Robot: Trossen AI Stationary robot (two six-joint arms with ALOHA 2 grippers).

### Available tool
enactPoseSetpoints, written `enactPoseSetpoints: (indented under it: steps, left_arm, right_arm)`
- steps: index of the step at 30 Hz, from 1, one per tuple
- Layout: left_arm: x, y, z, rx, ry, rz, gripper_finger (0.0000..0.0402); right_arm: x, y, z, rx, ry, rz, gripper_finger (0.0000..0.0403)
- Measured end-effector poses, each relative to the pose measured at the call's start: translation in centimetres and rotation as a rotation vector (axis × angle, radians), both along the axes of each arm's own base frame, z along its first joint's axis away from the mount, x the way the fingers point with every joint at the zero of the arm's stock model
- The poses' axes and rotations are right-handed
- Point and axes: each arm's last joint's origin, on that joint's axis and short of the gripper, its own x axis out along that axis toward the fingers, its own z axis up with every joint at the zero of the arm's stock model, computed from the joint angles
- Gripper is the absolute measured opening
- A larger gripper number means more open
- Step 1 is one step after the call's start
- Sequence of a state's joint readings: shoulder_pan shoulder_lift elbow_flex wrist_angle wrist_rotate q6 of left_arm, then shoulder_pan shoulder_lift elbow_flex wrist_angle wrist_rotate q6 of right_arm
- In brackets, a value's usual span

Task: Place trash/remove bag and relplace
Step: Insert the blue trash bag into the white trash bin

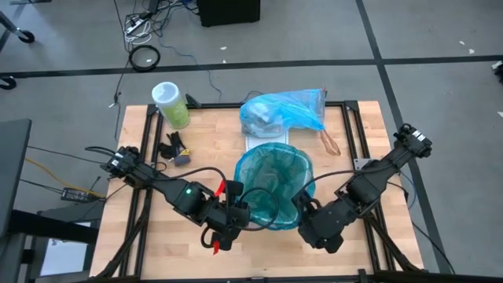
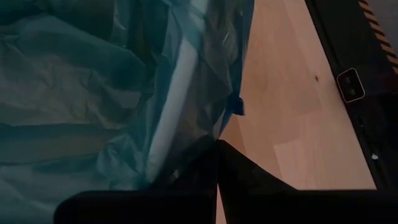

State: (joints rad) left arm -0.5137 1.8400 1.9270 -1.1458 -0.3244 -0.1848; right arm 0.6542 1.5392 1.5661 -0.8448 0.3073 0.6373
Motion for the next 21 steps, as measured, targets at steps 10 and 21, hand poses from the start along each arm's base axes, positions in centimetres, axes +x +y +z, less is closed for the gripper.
enactPoseSetpoints:
  steps: [10, 21]
  left_arm:
    - [0.0, 0.0, 0.1, 0.002, 0.015, -0.046, 0.0012]
    - [-0.7, -0.1, 2.0, -0.058, 0.036, -0.184, 0.0057]
  right_arm:
    - [0.2, 0.0, -0.1, 0.009, 0.001, -0.019, 0.0050]
    - [-0.3, -0.1, 1.0, 0.033, -0.060, -0.023, 0.0204]
